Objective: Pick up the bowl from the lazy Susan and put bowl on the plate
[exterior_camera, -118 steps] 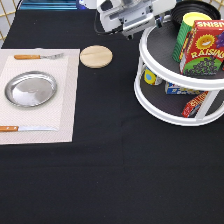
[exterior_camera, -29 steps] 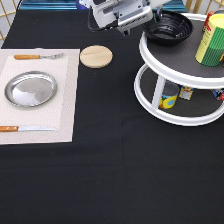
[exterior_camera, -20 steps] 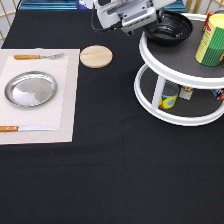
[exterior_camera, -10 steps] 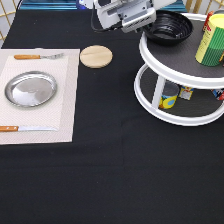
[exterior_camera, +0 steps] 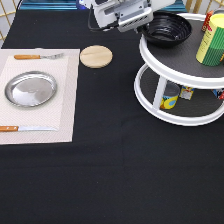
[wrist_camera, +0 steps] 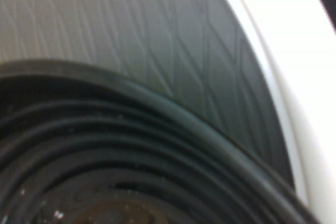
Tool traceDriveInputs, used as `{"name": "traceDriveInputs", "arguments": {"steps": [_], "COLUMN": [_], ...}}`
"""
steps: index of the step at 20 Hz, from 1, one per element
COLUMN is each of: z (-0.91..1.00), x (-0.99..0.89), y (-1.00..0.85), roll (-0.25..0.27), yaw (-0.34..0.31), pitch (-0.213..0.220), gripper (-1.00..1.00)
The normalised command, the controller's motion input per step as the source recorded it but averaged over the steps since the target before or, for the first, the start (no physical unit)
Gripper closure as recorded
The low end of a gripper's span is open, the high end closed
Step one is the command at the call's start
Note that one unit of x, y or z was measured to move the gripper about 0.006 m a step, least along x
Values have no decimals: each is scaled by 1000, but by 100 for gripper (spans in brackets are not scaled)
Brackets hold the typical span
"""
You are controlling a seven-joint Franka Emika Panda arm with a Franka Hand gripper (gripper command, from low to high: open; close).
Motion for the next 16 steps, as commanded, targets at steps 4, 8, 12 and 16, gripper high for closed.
{"name": "traceDriveInputs", "arguments": {"steps": [4,8,12,16], "z": [716,572,78,0], "x": [-49,42,127,147], "y": [-259,-634,-869,-784], "roll": [-21,0,0,0], "yaw": [-87,-114,-61,-92], "pitch": [-3,15,0,0], "gripper": [100,100,100,100]}}
